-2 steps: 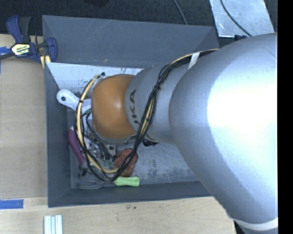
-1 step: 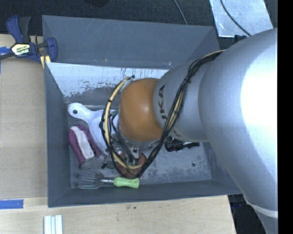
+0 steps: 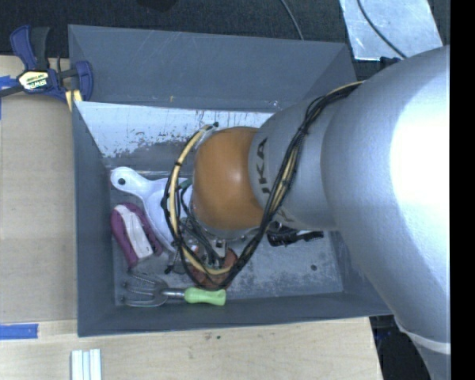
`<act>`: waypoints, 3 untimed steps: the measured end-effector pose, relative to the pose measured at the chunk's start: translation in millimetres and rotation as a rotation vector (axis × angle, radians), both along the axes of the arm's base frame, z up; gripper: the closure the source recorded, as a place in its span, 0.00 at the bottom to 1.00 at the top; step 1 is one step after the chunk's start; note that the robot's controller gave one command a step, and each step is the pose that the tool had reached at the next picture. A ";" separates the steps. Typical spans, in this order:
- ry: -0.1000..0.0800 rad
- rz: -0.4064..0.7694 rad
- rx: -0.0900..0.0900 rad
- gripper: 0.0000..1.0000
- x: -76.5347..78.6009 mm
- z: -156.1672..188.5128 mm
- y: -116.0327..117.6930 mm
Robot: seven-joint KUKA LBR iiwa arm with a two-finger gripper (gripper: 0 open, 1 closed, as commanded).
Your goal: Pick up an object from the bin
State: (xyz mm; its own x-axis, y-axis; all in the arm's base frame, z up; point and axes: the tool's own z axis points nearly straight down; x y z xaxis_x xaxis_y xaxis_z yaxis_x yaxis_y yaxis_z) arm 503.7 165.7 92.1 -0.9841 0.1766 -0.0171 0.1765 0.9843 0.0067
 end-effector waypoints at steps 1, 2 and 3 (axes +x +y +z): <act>0.004 0.001 -0.001 1.00 2.4 94.2 -10.6; 0.005 0.010 -0.002 1.00 2.6 132.2 -10.0; 0.002 0.222 -0.006 1.00 23.4 137.9 12.4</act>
Offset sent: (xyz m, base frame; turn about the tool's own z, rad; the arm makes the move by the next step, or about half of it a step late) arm 0.0018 -0.0022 0.2320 -0.0435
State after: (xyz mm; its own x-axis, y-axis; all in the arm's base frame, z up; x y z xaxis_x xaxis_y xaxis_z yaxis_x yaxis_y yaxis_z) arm 527.1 178.1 230.0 -0.9989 -0.0441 -0.0152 -0.0441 0.9990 0.0007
